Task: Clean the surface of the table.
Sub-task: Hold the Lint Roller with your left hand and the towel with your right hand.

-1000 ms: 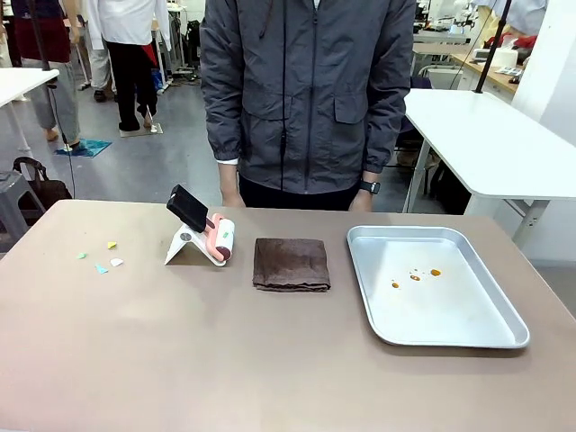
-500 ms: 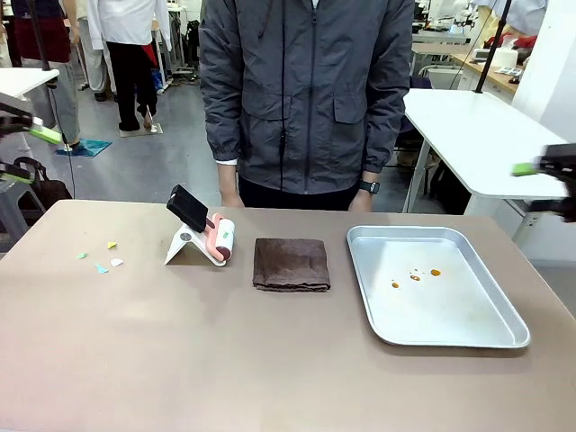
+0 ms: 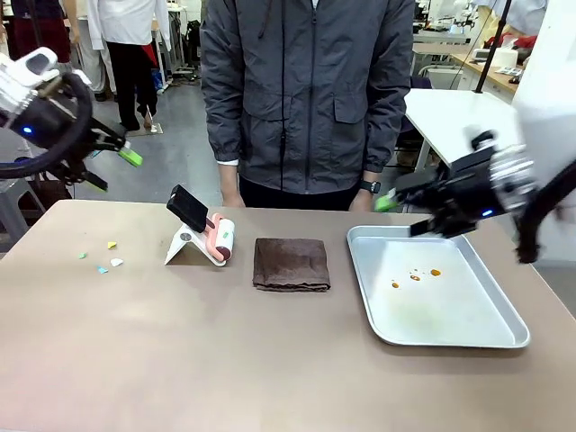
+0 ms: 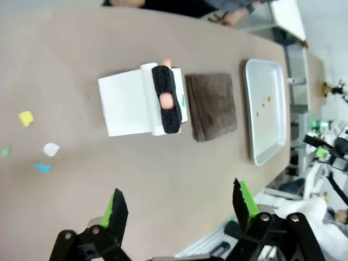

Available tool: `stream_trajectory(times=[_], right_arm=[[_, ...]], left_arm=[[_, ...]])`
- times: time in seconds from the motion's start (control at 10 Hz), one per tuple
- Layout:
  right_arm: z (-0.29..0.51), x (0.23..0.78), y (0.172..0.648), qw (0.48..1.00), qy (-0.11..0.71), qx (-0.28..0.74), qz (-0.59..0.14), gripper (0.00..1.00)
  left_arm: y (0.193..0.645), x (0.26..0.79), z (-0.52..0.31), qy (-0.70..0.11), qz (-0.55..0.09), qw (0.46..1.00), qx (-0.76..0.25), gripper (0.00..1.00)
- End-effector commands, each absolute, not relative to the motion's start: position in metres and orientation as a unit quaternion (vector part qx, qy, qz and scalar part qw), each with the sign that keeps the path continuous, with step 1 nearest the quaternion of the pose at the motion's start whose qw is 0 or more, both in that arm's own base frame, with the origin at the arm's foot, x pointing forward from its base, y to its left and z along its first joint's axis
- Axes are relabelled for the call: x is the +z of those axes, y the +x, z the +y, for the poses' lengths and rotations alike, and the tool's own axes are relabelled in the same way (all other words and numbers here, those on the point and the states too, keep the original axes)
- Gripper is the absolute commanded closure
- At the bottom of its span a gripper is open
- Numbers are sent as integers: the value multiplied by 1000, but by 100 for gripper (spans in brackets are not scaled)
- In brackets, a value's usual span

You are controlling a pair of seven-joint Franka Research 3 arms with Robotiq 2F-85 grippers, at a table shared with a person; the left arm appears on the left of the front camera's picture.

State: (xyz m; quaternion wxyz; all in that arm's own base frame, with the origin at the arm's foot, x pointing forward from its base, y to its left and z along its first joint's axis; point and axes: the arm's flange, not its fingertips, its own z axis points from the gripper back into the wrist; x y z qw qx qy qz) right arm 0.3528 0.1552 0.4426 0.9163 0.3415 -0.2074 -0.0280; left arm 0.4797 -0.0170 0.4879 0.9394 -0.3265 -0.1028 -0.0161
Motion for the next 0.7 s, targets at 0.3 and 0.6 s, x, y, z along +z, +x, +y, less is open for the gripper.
stream_trajectory(times=[0.3,0.6], right_arm=[[223,405,387,946,288,-37,-146,0],[220,396,378,945,294,-16,-143,0]], left_arm=[[494,466,-36,-292,-49,955,-30,0],[494,460,-39,-300,-60,951,-38,0]])
